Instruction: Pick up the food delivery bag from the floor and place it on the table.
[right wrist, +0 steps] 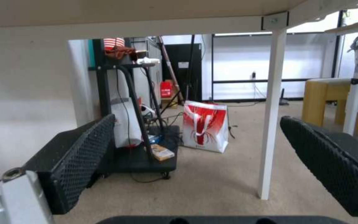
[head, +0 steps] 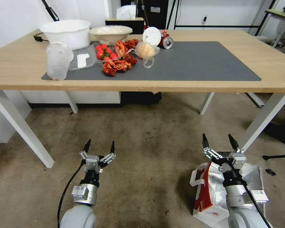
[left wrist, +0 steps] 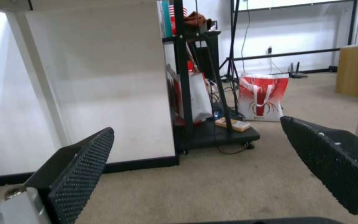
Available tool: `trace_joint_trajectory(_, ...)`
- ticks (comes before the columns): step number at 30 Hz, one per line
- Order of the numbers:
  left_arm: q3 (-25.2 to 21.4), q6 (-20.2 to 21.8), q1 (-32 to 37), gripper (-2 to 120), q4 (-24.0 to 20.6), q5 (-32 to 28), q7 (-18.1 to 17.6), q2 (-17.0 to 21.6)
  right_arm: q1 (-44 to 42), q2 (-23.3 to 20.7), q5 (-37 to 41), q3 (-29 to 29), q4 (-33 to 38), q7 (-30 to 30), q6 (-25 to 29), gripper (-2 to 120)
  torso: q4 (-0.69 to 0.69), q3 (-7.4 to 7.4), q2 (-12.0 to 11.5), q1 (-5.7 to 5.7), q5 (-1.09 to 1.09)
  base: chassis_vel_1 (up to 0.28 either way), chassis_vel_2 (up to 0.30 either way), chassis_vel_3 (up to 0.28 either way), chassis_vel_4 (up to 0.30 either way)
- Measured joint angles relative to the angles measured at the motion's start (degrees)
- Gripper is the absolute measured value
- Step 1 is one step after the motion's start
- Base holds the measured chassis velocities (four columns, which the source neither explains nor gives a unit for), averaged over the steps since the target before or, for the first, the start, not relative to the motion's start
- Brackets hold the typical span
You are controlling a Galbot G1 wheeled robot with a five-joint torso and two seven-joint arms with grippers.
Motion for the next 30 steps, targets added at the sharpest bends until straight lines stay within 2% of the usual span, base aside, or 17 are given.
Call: trace_joint_trajectory(30,0.4,0.1,0.3,100,-0.1,-0.6,0.5,-0.5,-0.2,-0.4,0.2,0.4,-0.2,-0.2,0.0,100,0.0,-5.32,-6.5,-1.18,0.0,0.0,0.0,0.0,0.0)
